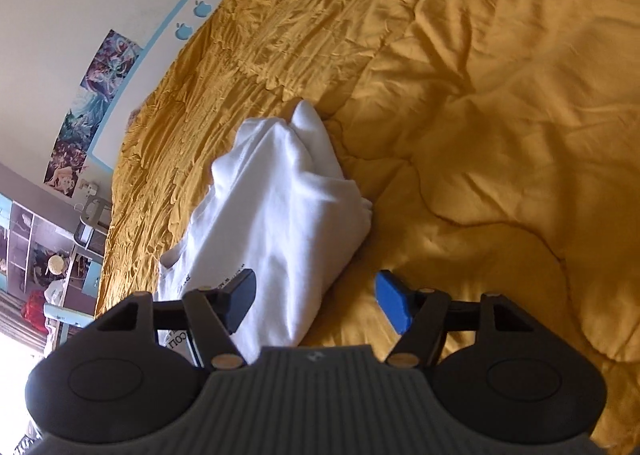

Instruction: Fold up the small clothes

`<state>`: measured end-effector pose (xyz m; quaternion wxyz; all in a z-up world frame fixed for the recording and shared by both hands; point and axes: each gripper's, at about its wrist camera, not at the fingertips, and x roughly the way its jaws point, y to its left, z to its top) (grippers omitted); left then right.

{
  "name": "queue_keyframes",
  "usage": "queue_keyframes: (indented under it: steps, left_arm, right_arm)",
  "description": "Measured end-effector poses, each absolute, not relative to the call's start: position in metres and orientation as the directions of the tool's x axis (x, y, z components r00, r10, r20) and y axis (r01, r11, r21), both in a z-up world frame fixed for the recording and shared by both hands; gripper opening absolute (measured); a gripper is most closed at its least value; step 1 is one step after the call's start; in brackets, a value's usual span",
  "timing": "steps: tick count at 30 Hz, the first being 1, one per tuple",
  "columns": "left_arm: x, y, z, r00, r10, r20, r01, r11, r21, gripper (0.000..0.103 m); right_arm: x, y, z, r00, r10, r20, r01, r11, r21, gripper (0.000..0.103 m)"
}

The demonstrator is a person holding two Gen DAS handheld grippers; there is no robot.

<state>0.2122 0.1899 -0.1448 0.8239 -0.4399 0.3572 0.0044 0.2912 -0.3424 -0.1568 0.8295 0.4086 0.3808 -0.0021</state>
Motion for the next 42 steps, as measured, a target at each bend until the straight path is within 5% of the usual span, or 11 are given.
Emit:
queue_keyframes:
  steps: [11,14,15,19,26,42]
  left_arm:
    - [0.235,0.209,-0.177,0.804,-0.224,-0.551,-0.424,0.435,-0.795,0.054]
    - [0.236,0.209,-0.181,0.827,-0.199,-0.526,-0.410,0.427,-0.806,0.032]
    - [0.235,0.208,-0.181,0.835,-0.193,-0.515,-0.398,0.434,-0.808,0.014]
    - [0.230,0.207,-0.174,0.853,-0.173,-0.492,-0.370,0.464,-0.805,0.012]
    - [0.213,0.210,-0.147,0.882,-0.194,-0.430,-0.287,0.501,-0.816,0.011]
    - [0.107,0.214,-0.087,0.831,-0.222,-0.510,-0.265,0.648,-0.714,0.011]
  right_arm:
    - [0.325,-0.349,-0.184,0.758,0.332,-0.561,0.381,0.472,0.795,0.057]
    - [0.322,-0.344,-0.186,0.771,0.289,-0.567,0.398,0.476,0.784,0.035]
    - [0.320,-0.345,-0.188,0.775,0.281,-0.567,0.404,0.469,0.785,0.030]
    - [0.313,-0.351,-0.195,0.785,0.305,-0.540,0.381,0.449,0.808,0.012]
    - [0.303,-0.354,-0.171,0.807,0.360,-0.468,0.299,0.435,0.849,0.010]
    - [0.201,-0.350,-0.124,0.758,0.474,-0.449,0.233,0.446,0.864,0.010]
